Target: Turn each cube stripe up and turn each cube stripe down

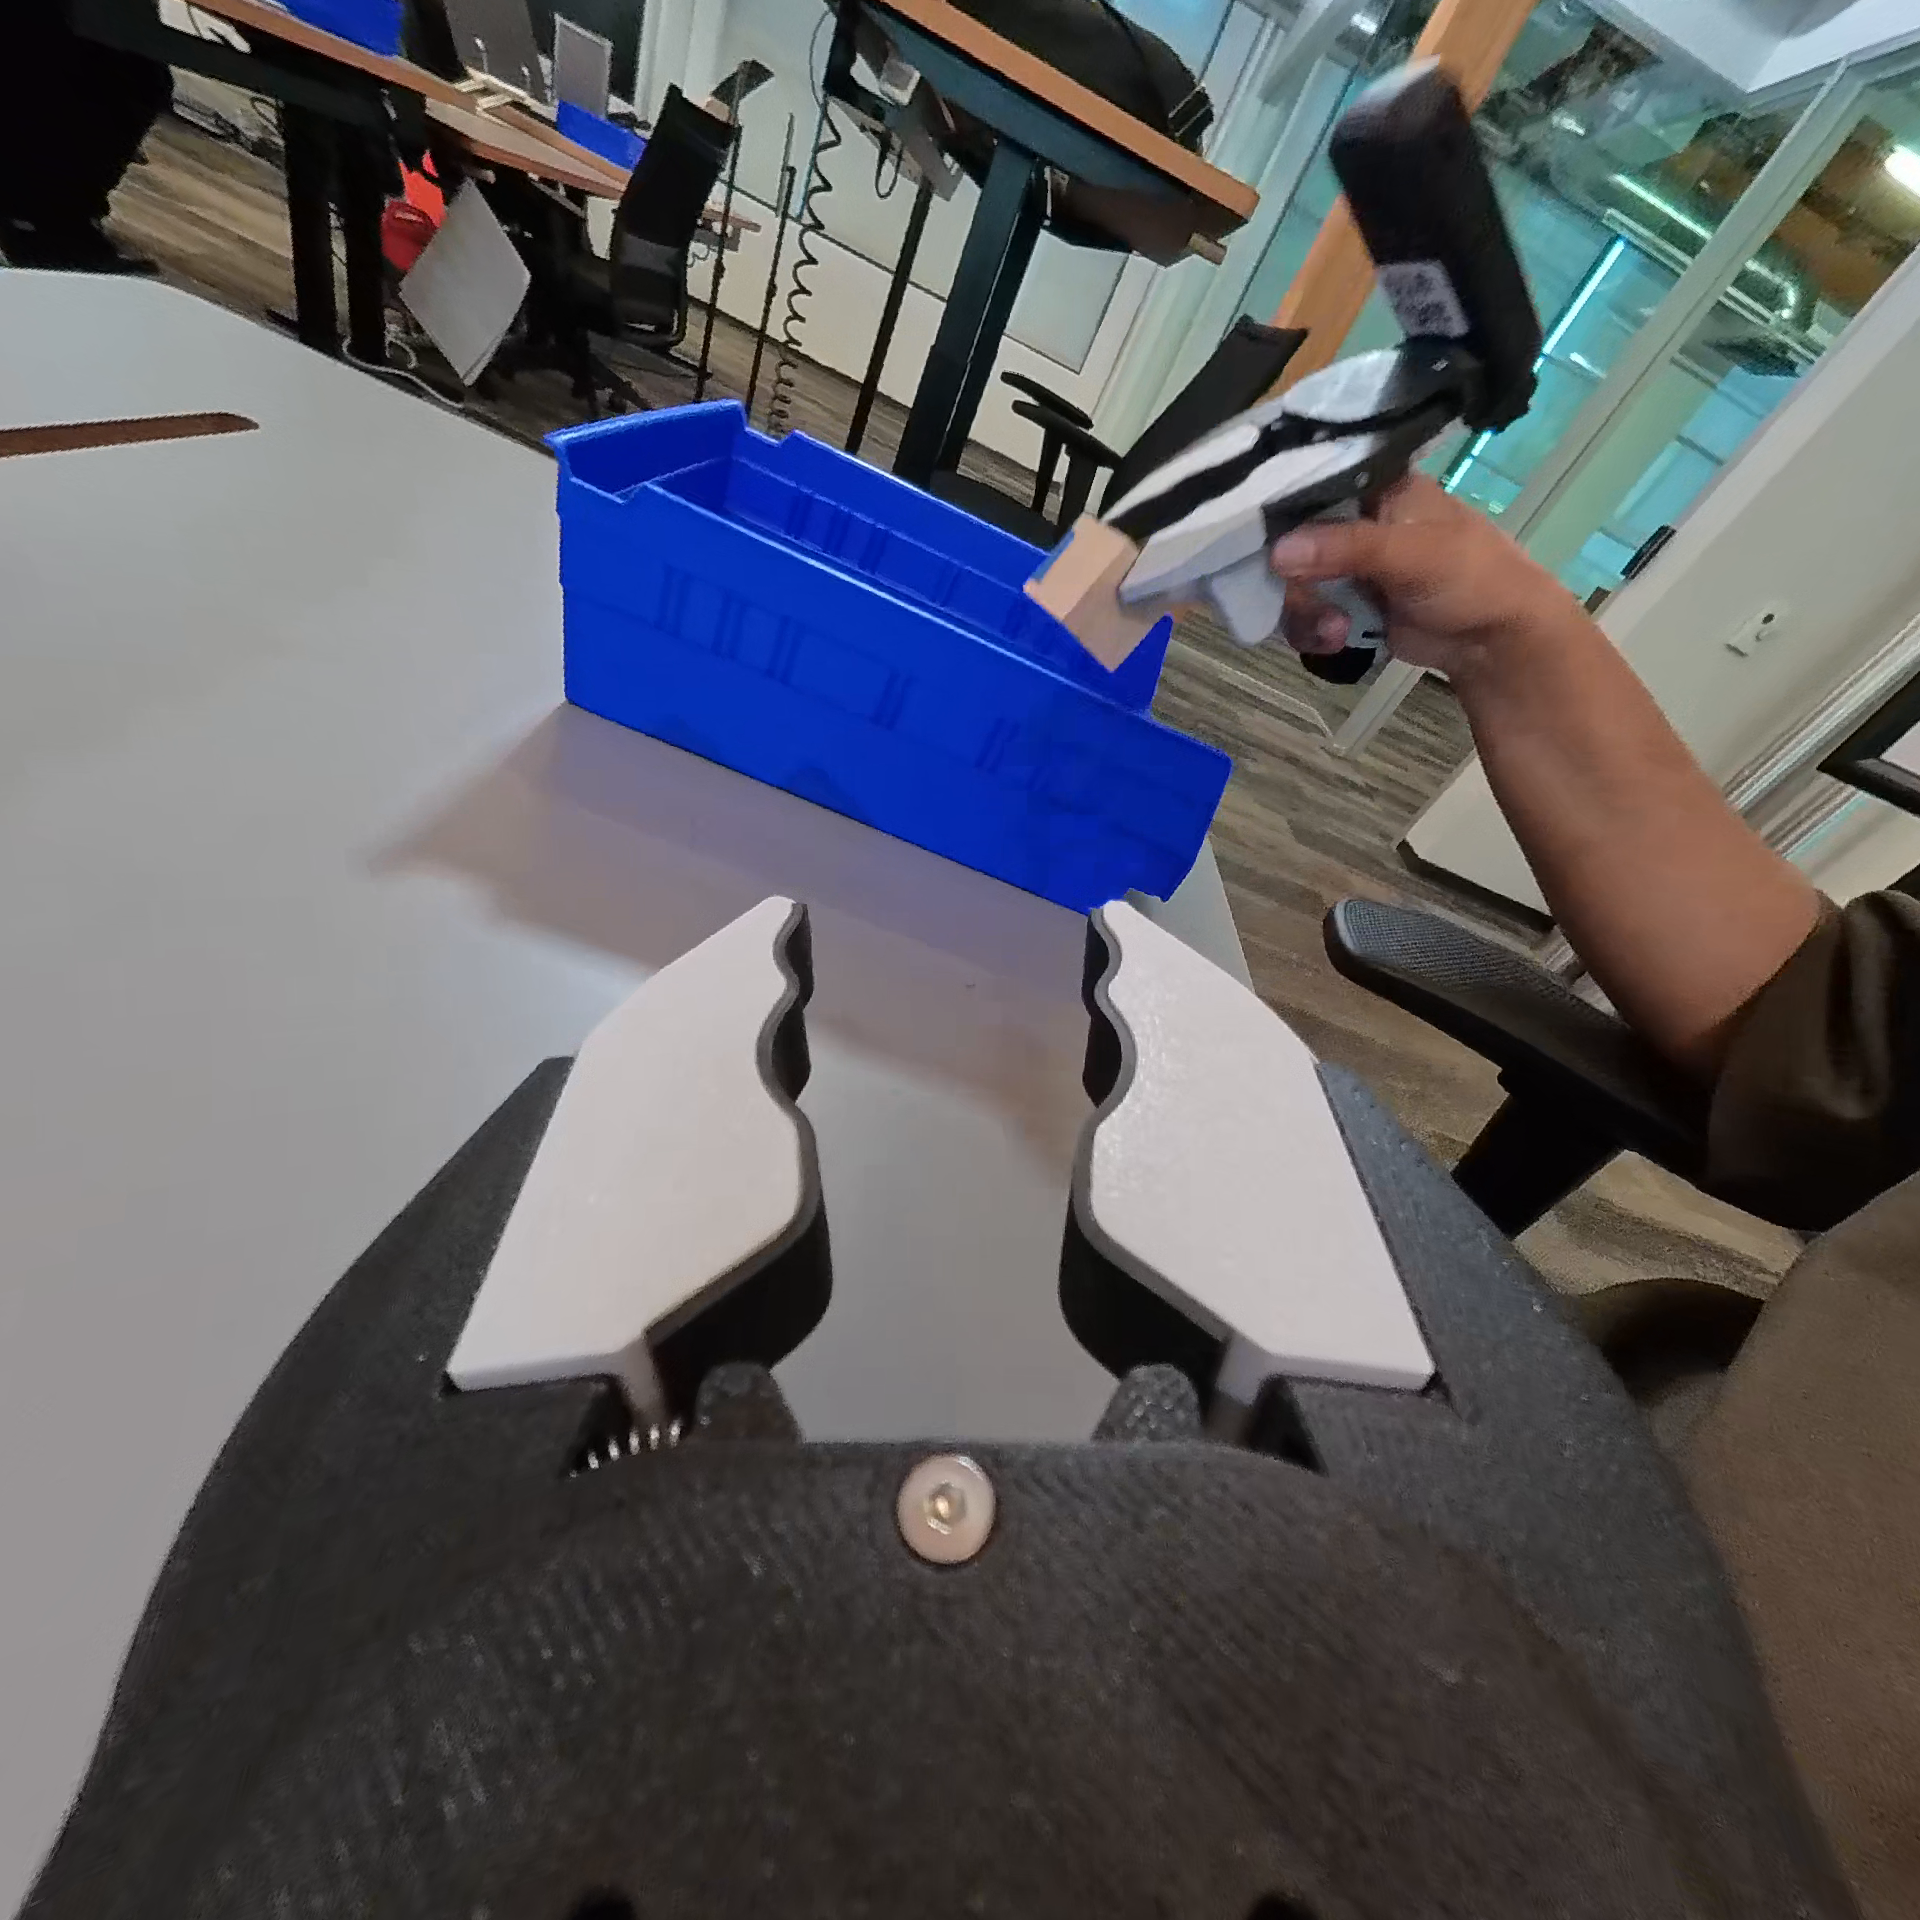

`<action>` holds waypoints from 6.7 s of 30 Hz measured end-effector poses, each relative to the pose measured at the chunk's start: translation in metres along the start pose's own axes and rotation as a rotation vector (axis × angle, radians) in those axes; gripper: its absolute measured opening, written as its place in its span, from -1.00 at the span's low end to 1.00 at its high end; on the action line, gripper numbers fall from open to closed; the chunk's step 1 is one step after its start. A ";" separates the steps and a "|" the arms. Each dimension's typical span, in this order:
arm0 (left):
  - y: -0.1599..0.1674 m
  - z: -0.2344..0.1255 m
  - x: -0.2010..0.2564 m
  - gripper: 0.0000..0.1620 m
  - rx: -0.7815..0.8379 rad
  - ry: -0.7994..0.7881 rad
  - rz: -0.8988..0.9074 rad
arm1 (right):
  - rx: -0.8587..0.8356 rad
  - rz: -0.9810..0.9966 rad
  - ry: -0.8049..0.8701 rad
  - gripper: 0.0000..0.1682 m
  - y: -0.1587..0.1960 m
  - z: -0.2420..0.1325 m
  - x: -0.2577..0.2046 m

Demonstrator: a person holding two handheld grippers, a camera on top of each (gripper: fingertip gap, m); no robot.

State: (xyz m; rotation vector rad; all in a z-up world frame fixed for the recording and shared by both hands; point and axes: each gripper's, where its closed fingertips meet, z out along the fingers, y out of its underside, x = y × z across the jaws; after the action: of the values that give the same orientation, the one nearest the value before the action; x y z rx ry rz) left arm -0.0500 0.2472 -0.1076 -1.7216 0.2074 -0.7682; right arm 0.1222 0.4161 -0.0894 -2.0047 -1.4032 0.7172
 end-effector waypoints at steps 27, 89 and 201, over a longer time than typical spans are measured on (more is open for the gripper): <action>0.011 0.022 0.051 -0.25 -0.049 0.183 -0.078 | 0.321 -0.533 -0.371 -0.47 -0.037 0.054 -0.197; -0.011 0.021 0.038 -0.42 0.054 -0.466 0.874 | 0.263 0.084 -0.526 -0.51 -0.045 0.064 -0.182; -0.188 -0.171 0.007 -0.43 0.520 0.046 -0.218 | 0.829 -0.437 -0.281 -0.45 -0.064 0.034 -0.236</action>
State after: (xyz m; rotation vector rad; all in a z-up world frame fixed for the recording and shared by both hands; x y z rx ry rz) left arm -0.1928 0.1639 0.0856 -1.2434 -0.1439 -0.9275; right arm -0.0138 0.2157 -0.0432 -0.9521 -1.3179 1.1574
